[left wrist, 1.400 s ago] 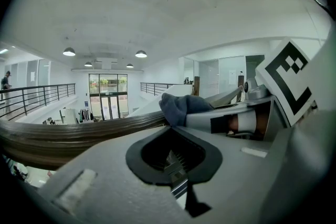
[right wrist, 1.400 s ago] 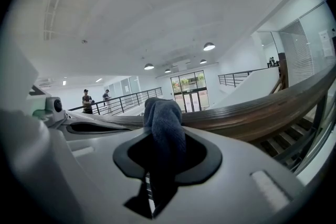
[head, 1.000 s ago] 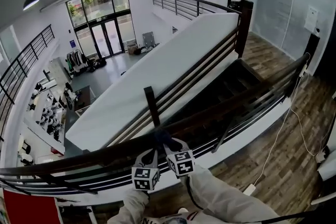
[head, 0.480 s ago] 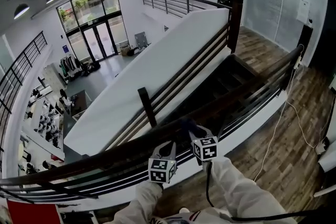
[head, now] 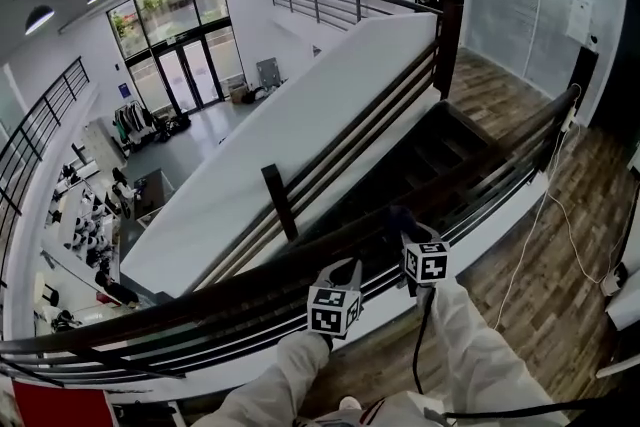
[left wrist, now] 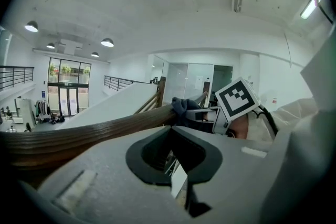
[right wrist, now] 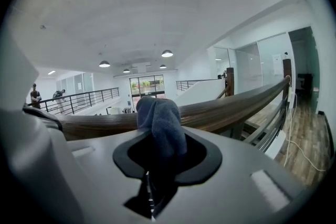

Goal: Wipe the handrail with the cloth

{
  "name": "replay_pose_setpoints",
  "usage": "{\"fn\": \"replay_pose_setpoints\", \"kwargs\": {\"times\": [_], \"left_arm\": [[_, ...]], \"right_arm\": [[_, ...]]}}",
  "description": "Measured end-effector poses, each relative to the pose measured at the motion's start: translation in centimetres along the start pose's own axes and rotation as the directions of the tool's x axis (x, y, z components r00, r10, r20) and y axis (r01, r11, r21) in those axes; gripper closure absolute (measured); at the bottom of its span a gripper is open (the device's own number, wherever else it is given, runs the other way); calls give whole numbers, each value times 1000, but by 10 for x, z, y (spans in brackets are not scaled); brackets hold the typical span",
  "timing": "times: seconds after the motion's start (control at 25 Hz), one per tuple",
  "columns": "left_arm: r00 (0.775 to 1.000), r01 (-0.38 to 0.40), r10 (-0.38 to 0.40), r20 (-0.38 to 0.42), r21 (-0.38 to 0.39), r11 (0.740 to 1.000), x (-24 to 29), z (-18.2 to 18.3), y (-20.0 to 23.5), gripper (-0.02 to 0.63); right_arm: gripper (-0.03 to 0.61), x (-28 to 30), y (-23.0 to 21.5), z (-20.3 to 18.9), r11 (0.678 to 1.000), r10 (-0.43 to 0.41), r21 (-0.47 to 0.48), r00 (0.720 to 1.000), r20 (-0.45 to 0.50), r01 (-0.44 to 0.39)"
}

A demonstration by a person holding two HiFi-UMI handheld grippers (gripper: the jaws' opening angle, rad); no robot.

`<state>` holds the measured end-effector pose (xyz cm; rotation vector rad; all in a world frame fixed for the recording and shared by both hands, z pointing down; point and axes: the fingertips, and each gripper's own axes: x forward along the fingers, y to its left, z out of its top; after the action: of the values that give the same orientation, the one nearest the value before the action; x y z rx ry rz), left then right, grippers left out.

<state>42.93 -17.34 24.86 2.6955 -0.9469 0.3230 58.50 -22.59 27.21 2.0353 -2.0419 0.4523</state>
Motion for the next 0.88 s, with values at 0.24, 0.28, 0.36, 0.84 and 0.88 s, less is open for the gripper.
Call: {"fn": "replay_pose_setpoints", "kwargs": {"times": [0.24,0.28,0.36,0.84,0.88], "left_arm": [[1000,8,-8,-7,-11,1000,23,7,-4,611],[1000,12,-12,-8,-10,1000,26,7,-6,611],[1000,22,-22,-12,-4,1000,33,8,-14,611],[996,81,-79,-52,37,996,42,5,-40,611],[996,80,-78,-52,36,996,40,5,-39,611]], "right_arm": [[491,10,-65,2,993,-115,18,993,-21,115],[491,11,-72,1,992,-125,19,992,-27,126],[491,13,-85,-2,990,-141,0,989,-37,141],[492,20,-120,0,976,-216,26,976,-38,217],[491,19,-119,-1,975,-220,28,975,-36,221]]}}
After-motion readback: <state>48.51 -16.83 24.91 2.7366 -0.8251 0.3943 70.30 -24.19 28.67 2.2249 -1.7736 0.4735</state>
